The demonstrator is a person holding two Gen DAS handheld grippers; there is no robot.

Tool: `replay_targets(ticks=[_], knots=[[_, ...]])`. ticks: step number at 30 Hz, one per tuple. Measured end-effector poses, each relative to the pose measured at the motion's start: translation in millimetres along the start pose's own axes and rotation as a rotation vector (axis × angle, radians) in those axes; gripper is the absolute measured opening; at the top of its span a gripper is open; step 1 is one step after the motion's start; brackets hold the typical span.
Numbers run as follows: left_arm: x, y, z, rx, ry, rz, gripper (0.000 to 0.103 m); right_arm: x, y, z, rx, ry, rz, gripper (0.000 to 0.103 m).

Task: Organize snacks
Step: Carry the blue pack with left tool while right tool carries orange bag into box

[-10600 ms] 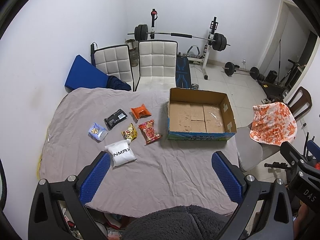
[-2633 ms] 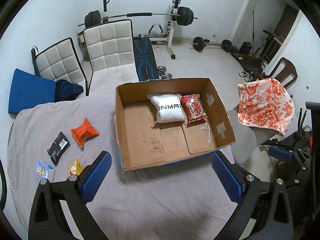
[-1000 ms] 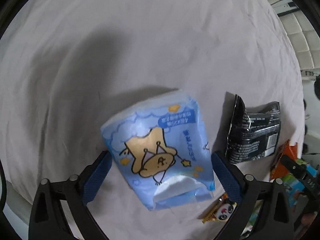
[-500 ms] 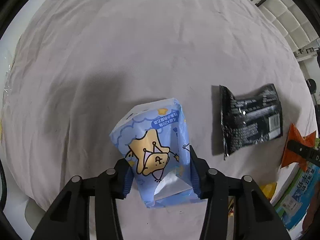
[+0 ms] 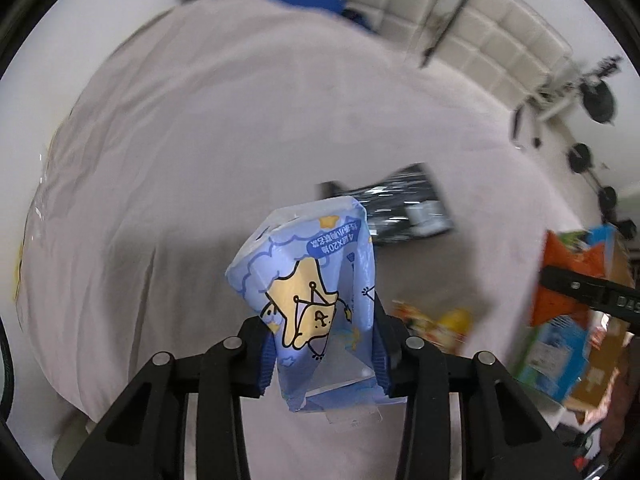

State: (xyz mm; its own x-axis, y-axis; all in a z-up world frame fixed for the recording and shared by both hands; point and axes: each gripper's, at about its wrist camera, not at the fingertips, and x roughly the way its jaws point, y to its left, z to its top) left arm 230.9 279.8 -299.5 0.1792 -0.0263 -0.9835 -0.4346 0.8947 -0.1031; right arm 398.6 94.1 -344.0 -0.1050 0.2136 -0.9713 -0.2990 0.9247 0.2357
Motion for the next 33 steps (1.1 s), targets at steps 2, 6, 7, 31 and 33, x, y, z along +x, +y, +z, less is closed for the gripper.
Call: replay_targets(ticks=[2, 6, 7, 31, 33], knots=[[-16.3, -16.5, -6.1, 0.046, -0.023, -0.031, 0.036, -15.8, -2.3, -12.0, 0.006, -0.026, 0.026, 0.054], [-44.2, -64.2, -10.0, 0.138, -0.054, -0.106, 0.036, -57.1, -17.2, -48.3, 0.042, -0.078, 0.077, 0.054], [-50.9, -81.0, -14.1, 0.168, -0.062, -0.124, 0.036, -67.3, -25.6, -59.6, 0.056, -0.092, 0.091, 0.054], [1.1, -405.7, -34.3, 0.703, 0.089, -0.120, 0.036, -121.4, -323.9, -198.1, 0.469, -0.129, 0.001, 0.054], [15.1, -416.9, -32.7, 0.723, 0.106, -0.102, 0.036, -112.3, -339.7, -199.7, 0.482, -0.117, 0.006, 0.054]])
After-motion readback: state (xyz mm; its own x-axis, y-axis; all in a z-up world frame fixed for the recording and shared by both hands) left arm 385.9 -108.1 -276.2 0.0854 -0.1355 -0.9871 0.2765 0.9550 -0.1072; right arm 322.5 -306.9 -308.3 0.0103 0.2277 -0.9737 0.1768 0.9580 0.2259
